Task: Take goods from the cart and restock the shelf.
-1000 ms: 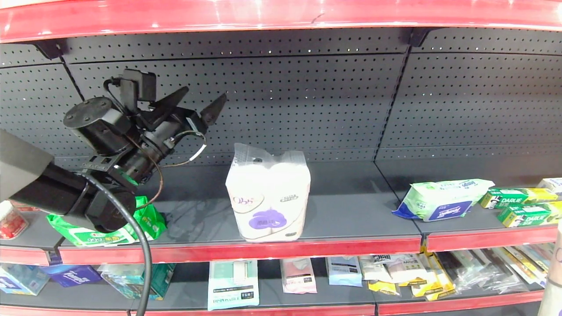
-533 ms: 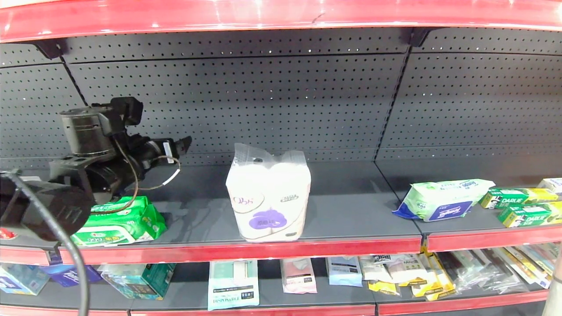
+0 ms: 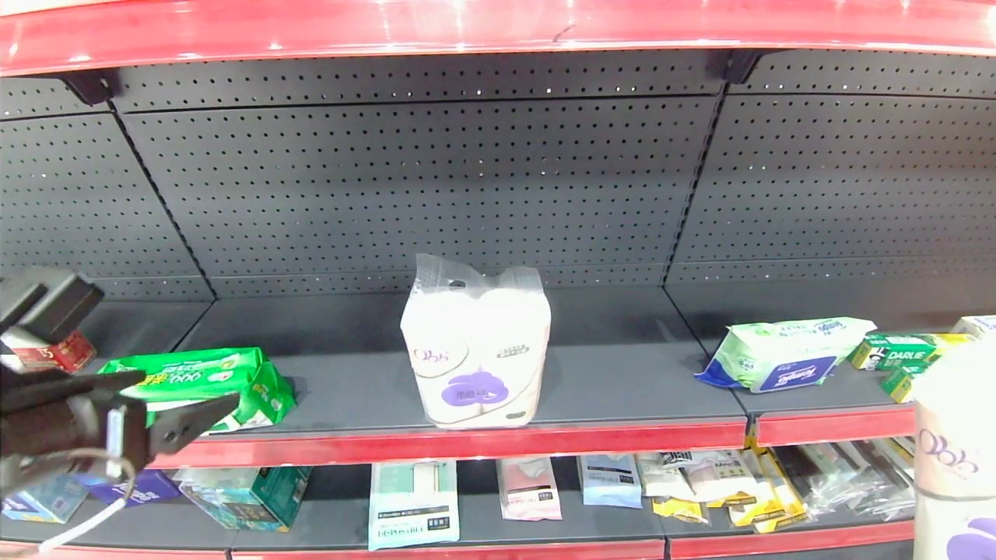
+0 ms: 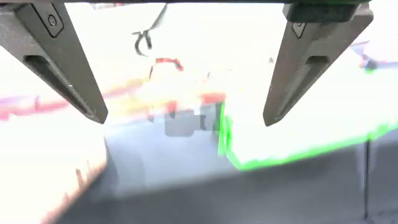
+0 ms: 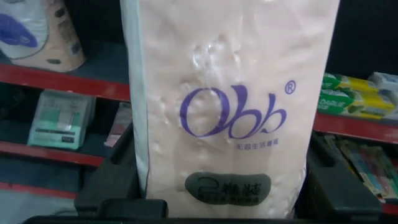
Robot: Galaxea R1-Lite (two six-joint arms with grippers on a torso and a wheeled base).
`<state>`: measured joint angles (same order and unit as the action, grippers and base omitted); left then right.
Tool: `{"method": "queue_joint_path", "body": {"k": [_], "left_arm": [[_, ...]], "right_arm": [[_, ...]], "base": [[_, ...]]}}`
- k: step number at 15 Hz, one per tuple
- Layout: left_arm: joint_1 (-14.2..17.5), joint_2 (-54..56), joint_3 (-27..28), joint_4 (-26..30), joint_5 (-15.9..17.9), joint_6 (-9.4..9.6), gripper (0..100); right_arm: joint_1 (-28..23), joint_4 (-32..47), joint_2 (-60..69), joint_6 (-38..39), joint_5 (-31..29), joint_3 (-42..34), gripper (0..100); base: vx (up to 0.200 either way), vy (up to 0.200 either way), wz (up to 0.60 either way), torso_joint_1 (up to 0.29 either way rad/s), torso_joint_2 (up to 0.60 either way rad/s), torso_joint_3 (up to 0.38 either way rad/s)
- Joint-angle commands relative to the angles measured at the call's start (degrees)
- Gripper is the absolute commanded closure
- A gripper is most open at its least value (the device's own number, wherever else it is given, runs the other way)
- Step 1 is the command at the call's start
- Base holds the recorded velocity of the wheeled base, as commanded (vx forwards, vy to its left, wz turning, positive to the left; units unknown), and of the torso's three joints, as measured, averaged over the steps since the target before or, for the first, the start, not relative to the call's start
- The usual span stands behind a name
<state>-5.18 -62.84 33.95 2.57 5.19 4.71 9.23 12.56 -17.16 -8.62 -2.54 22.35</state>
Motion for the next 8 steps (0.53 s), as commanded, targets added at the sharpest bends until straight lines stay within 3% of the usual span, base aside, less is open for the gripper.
{"method": "queue_joint_path", "body": {"k": [1,4,6,8], "left_arm": [[2.7,23.7,-3.5,16.0,6.0,2.77,0],[0.2,41.0,-3.4,26.3,7.9,2.94,0],[-2.5,46.2,-2.9,29.2,7.8,3.12,0],[-2.6,49.1,-2.4,29.4,7.2,3.03,0]], "right_arm": [[1.1,0.0,-3.7,0.1,0.1,0.1,100],[1.1,-4.8,-8.9,2.6,0.0,0.3,100],[0.7,-9.9,-13.4,3.0,-0.3,0.5,100],[0.6,-17.0,-18.9,2.9,-0.5,0.6,100]], "base": [[0.000,0.000,0.00,0.000,0.00,0.000],[0.000,0.000,0.00,0.000,0.00,0.000],[0.000,0.000,0.00,0.000,0.00,0.000],[0.000,0.000,0.00,0.000,0.00,0.000]]}}
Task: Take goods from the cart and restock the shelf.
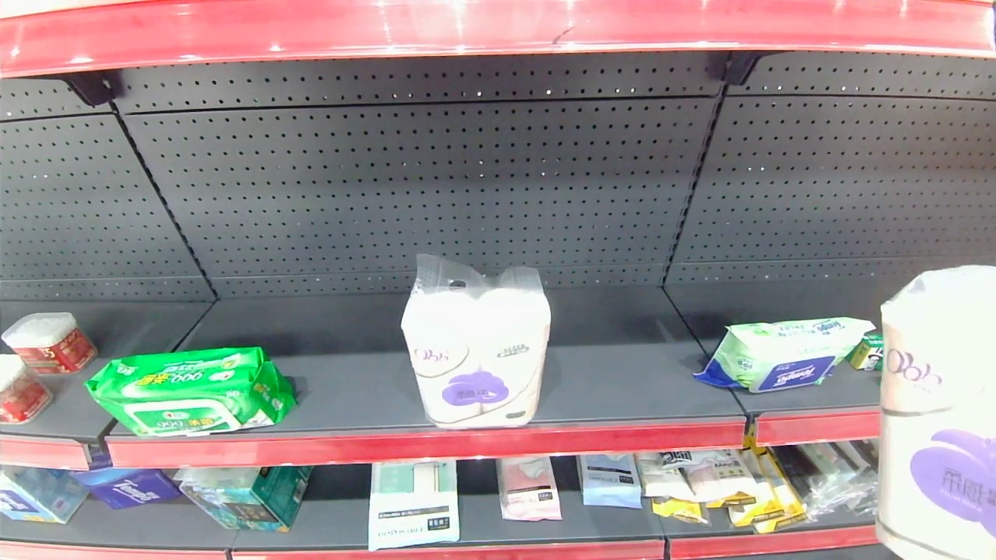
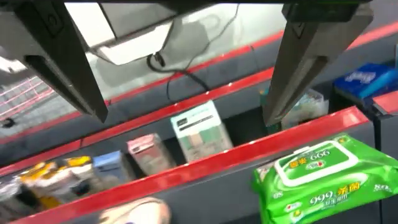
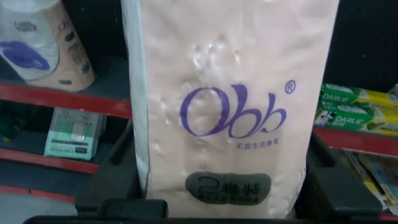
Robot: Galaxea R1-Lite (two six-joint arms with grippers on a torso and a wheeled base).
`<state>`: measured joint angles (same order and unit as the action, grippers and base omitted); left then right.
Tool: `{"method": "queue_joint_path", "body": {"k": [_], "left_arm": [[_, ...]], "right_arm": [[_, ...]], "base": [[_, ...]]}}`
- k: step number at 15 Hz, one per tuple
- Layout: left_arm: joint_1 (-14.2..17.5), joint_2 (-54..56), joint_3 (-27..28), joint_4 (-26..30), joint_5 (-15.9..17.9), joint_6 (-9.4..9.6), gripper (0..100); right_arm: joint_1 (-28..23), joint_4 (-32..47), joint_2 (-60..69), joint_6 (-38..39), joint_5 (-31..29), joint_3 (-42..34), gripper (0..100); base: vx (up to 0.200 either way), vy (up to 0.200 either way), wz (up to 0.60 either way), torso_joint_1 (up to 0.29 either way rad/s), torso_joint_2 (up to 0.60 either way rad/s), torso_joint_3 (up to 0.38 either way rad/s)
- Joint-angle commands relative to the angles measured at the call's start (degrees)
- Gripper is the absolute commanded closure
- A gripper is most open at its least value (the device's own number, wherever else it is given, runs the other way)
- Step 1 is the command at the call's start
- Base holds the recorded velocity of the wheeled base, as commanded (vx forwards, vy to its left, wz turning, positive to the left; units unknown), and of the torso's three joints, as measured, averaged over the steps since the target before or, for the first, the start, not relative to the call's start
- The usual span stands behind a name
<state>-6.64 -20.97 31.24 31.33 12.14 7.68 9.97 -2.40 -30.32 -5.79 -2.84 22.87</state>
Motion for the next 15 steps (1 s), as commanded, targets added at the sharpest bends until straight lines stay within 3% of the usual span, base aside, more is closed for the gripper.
{"method": "queue_joint_path", "body": {"k": [1,2,7,11,15], "left_arm": [[-1.1,8.1,0.9,0.8,-0.9,-0.03,0],[-1.1,9.4,0.9,0.8,-3.1,0.05,0],[-1.1,11.2,0.5,0.8,-3.7,0.23,0],[-1.1,13.9,-0.2,0.8,-3.7,0.93,0],[-1.1,15.4,-1.7,0.7,-4.8,0.58,0]], "right_arm": [[-0.1,-3.6,-7.7,0.0,0.0,0.1,100],[-0.1,-3.8,-9.0,0.0,0.3,0.3,100],[0.0,-3.5,-9.4,0.0,0.4,0.3,100],[0.3,-3.8,-10.6,-0.1,1.2,2.5,100],[0.4,-5.9,-17.8,-0.2,7.1,5.1,100]], "base": [[0.000,0.000,0.60,0.002,0.00,-0.002],[0.000,0.000,0.60,0.002,0.01,-0.007],[0.000,0.000,0.60,0.005,0.00,0.006],[0.000,0.000,0.00,0.000,0.00,0.000],[0.000,0.000,0.00,0.000,0.00,0.000]]}}
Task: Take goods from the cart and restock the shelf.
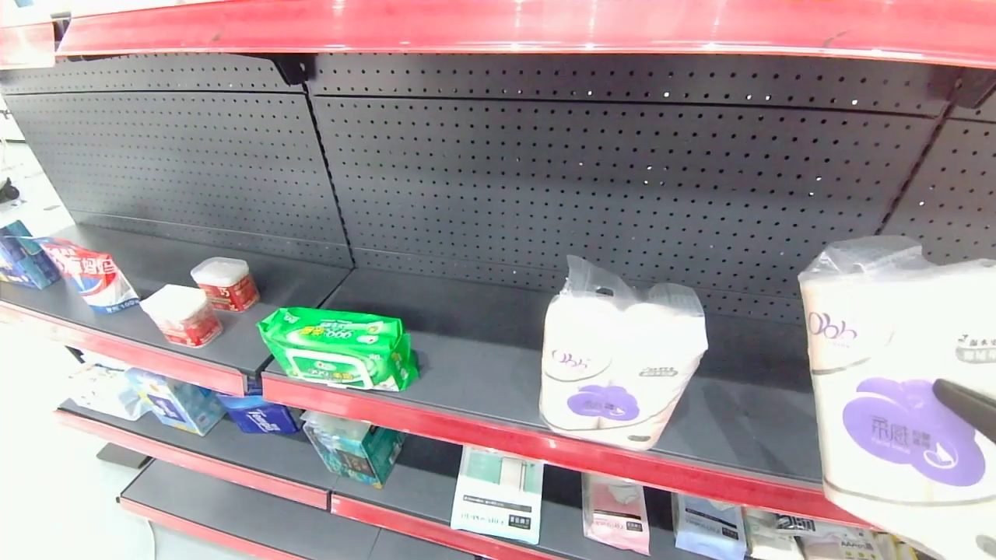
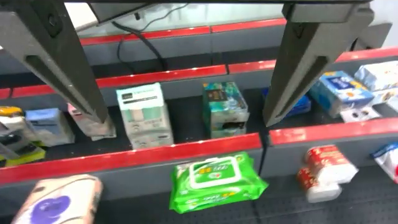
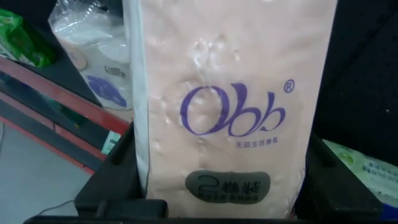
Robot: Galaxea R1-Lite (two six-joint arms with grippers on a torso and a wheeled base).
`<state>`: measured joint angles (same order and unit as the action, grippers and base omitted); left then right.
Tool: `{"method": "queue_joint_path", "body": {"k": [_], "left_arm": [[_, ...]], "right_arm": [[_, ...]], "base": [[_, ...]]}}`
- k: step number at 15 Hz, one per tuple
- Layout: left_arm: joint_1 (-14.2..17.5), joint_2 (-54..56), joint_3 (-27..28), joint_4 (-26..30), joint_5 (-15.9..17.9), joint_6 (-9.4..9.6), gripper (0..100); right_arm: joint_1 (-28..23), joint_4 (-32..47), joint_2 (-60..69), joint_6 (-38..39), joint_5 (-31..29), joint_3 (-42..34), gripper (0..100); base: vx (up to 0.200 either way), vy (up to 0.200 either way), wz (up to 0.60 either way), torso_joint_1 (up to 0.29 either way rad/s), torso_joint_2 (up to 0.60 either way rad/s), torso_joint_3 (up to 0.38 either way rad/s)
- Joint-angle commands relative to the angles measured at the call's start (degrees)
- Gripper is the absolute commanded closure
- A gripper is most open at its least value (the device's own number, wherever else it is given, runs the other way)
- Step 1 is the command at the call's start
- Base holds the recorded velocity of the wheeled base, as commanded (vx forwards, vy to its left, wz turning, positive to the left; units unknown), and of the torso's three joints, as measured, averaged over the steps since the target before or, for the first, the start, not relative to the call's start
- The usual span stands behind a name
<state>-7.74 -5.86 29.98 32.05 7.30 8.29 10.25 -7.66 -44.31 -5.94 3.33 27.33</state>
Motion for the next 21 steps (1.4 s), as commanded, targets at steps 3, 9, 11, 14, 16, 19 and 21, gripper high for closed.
{"method": "queue_joint_path", "body": {"k": [3,9,11,14,16,19,21], "left_arm": [[0.0,0.3,-9.5,-12.0,-0.2,-2.40,0],[0.0,0.3,-26.5,-32.9,-4.6,-2.75,0],[0.0,0.3,-28.0,-33.3,-5.4,-3.28,0],[0.0,0.3,-28.5,-33.4,-4.9,-4.69,0],[0.0,0.3,-28.6,-36.5,-5.6,-4.77,0],[0.0,0.3,-29.1,-38.6,-13.1,-6.88,0],[0.1,0.3,-30.0,-34.5,-14.2,-6.97,0]], "right_arm": [[-0.1,-16.0,-17.2,0.4,2.6,-1.2,100],[-2.1,-18.4,-24.6,1.2,3.6,-0.9,100],[-4.2,-19.7,-26.3,0.9,4.8,-0.7,100],[-6.6,-21.7,-30.7,0.6,5.8,1.1,100],[-7.4,-21.7,-32.9,0.6,5.8,3.0,100],[-8.2,-21.7,-35.6,0.6,5.8,5.3,100],[-8.2,-21.8,-36.5,0.5,5.8,5.5,100]], "base": [[0.000,0.000,0.00,0.000,0.00,0.000],[0.000,0.000,0.00,0.000,0.00,0.000],[0.000,0.000,0.00,0.000,0.00,0.000],[0.000,0.000,0.00,0.000,0.00,0.000],[0.000,0.000,0.00,0.000,0.00,0.000],[0.000,0.000,0.00,0.000,0.00,0.000],[0.000,0.000,0.00,0.000,0.00,0.000]]}}
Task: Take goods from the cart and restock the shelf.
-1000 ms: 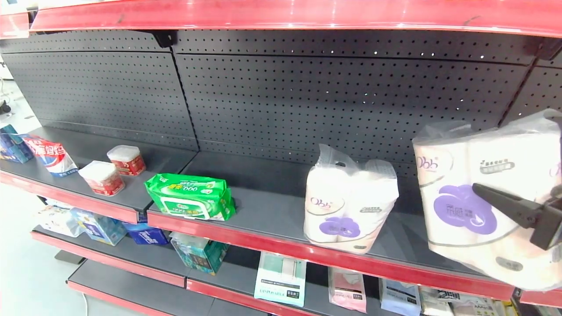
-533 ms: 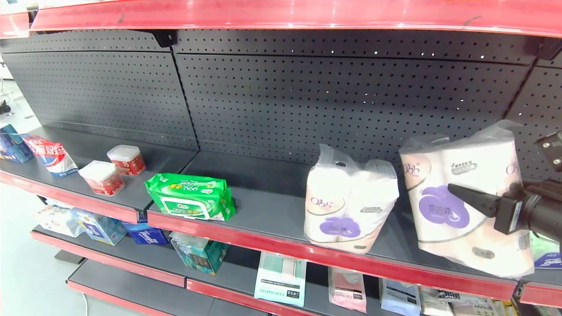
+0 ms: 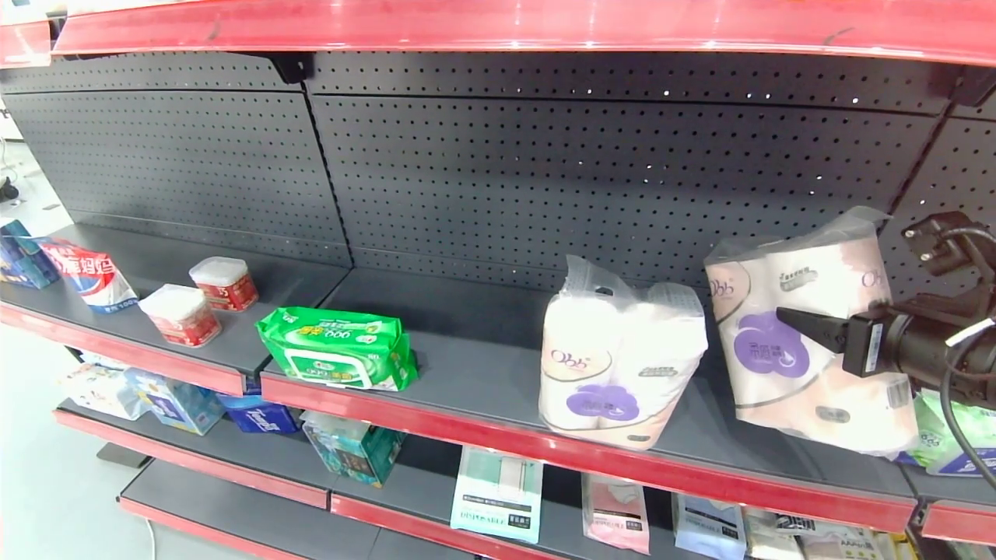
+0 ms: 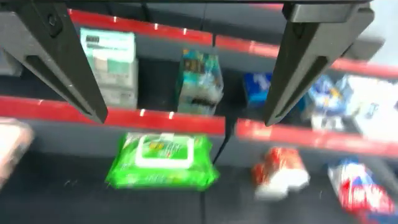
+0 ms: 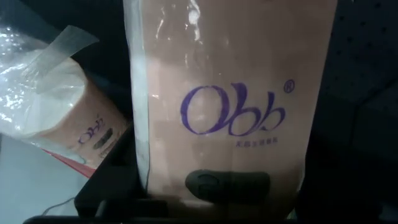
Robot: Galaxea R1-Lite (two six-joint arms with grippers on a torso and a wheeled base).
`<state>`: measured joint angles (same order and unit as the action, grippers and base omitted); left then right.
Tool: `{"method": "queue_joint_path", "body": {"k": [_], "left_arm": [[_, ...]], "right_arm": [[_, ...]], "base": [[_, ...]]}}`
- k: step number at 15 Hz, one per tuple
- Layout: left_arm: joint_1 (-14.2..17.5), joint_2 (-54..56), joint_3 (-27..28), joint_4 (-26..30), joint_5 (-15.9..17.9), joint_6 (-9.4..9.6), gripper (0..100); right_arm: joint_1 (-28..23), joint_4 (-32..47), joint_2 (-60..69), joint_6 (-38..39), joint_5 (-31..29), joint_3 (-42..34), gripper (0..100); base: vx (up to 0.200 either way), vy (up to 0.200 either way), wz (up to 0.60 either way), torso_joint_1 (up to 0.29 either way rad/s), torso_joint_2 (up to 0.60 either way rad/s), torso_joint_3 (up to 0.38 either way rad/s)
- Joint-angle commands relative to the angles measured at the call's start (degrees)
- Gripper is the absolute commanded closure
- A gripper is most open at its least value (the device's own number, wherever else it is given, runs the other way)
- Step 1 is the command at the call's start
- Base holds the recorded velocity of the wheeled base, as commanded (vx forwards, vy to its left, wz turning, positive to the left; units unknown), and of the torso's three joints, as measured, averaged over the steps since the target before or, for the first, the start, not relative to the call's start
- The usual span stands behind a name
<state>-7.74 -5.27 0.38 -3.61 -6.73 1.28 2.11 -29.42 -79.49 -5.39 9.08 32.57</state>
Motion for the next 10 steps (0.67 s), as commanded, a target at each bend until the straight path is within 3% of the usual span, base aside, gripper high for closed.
{"method": "queue_joint_path", "body": {"k": [1,2,4,5,6,8,9,10], "left_arm": [[-0.3,-0.7,-0.4,0.6,0.0,0.04,0],[-1.2,-0.4,-0.4,0.7,0.7,-0.31,0],[-1.2,-0.3,-0.4,0.7,7.7,0.30,0],[-1.2,-0.6,-0.4,1.1,9.5,2.32,0],[-0.6,-1.3,-0.1,1.9,8.8,2.50,0],[4.8,-1.3,0.1,2.3,7.4,2.41,0],[10.3,-0.6,0.1,2.4,7.7,2.24,0],[10.9,0.6,0.1,2.2,8.5,1.62,0]], "right_arm": [[-0.1,0.0,-1.8,-0.1,0.1,0.4,100],[-0.1,0.0,-2.5,-0.3,0.0,0.9,100],[-0.2,0.0,-2.9,-0.3,0.0,0.7,100],[-0.2,0.0,-2.9,-0.3,0.0,0.6,100],[-0.1,0.0,-2.9,-0.3,0.0,0.5,100],[-0.1,0.0,-2.9,-0.3,0.0,0.3,100],[-0.1,0.0,-3.3,-0.3,0.0,0.3,100],[-0.1,0.0,-3.6,-0.3,0.0,0.3,100]], "base": [[0.000,0.000,0.00,0.000,0.00,0.000],[0.000,0.000,0.00,0.000,0.00,0.000],[0.000,0.000,0.00,0.000,0.00,0.000],[0.000,0.000,0.00,0.000,0.00,0.000],[0.000,0.000,0.00,0.000,0.00,0.000],[0.000,0.000,0.00,0.000,0.00,0.000],[0.000,0.000,0.00,0.000,0.00,0.000],[0.000,0.000,0.00,0.000,0.00,0.000]]}}
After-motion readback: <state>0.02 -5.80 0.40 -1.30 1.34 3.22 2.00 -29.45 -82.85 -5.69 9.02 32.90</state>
